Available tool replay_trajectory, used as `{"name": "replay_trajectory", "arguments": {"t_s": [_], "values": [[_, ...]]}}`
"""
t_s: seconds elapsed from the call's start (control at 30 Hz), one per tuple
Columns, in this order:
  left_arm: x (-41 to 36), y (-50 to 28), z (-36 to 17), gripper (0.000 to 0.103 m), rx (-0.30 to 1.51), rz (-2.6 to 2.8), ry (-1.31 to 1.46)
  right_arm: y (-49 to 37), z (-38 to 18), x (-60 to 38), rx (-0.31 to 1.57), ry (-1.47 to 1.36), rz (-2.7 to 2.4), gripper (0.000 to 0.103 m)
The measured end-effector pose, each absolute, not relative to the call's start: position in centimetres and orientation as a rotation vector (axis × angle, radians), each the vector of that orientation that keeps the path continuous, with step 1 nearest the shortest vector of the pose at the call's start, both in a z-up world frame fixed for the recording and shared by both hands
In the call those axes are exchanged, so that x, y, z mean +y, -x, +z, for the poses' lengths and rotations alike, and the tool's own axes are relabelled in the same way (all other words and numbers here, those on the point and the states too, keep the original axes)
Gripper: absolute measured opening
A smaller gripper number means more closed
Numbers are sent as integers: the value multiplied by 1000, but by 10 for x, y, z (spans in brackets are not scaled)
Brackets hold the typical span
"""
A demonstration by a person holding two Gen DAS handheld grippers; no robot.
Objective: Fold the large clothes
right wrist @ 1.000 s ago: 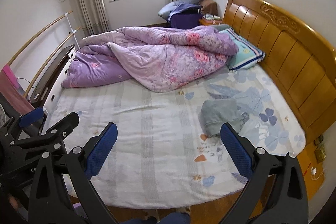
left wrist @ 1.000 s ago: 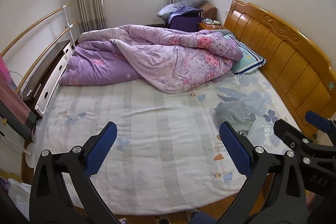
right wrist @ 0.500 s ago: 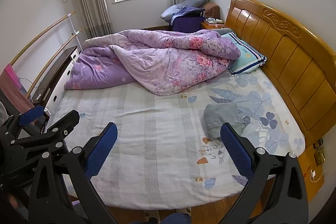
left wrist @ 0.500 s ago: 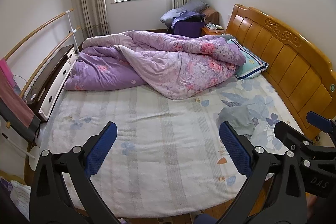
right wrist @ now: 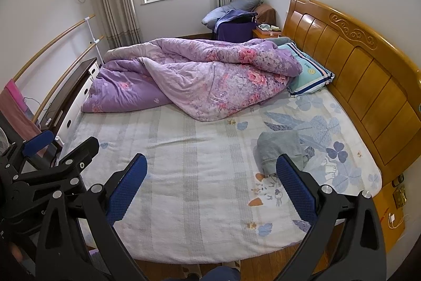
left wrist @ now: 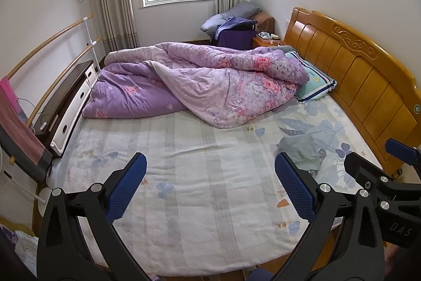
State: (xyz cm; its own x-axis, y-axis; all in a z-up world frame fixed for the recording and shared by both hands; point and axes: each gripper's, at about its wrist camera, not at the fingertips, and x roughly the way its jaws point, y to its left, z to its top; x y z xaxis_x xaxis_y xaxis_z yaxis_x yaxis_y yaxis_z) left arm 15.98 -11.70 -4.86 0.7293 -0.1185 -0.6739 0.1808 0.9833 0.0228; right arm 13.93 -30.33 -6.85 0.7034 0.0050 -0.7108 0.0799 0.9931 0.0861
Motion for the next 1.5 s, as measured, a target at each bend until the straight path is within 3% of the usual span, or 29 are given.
{"name": "replay_trajectory", "arguments": {"t_s": [1.5], "values": [[-115, -165, -48, 98, 734, -172, -90, -142, -66, -305, 797, -109, -41, 95]]}}
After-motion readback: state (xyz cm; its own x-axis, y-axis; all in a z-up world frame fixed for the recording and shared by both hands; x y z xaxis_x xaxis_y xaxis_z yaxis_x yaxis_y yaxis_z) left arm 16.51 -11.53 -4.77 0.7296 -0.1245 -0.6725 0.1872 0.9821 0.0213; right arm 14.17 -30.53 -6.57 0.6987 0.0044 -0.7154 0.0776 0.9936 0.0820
